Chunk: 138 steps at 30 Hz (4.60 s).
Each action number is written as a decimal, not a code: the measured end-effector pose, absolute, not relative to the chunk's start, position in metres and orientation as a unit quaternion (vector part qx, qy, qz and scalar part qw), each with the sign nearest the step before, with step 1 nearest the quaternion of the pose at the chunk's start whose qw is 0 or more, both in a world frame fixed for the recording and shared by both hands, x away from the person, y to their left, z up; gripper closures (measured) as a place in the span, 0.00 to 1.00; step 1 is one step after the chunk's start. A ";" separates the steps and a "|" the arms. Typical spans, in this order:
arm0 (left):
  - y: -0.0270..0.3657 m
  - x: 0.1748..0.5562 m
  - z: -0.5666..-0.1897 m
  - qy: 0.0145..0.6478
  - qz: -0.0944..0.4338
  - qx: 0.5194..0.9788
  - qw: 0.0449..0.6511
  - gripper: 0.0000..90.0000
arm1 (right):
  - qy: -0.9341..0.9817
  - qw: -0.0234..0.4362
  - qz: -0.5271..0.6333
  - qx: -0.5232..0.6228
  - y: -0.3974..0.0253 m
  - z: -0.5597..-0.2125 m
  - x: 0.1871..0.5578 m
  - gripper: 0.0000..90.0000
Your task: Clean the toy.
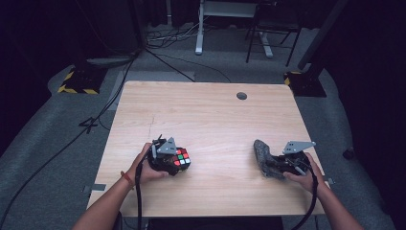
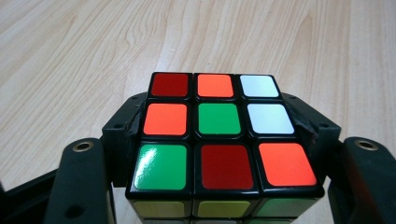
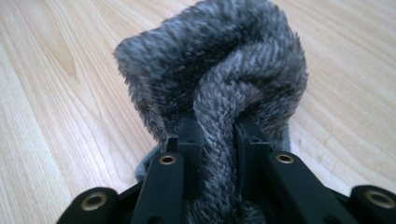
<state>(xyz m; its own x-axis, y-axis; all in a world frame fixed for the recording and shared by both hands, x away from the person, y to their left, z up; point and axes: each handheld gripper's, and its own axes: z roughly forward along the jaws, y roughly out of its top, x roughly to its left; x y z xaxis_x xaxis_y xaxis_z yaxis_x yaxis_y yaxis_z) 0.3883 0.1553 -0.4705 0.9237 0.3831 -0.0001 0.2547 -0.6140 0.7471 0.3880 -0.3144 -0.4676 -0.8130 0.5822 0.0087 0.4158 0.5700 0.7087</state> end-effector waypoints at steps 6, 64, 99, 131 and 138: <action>0.161 0.386 -0.477 0.183 0.074 0.897 0.396 0.37 | 0.883 0.109 0.361 0.279 -0.314 -0.472 0.385 0.82; 0.203 0.348 -0.460 0.223 0.172 0.888 0.363 0.18 | 0.879 0.166 0.364 0.259 -0.322 -0.455 0.359 0.25; 0.256 0.344 -0.500 0.312 0.165 0.874 0.334 0.19 | 0.830 0.188 0.353 0.390 -0.416 -0.496 0.342 0.25; 0.264 0.344 -0.504 0.357 0.137 0.857 0.346 0.18 | 0.793 0.201 0.354 0.453 -0.428 -0.503 0.333 0.23; 0.264 0.344 -0.504 0.357 0.137 0.857 0.346 0.18 | 0.793 0.202 0.354 0.452 -0.428 -0.503 0.333 0.23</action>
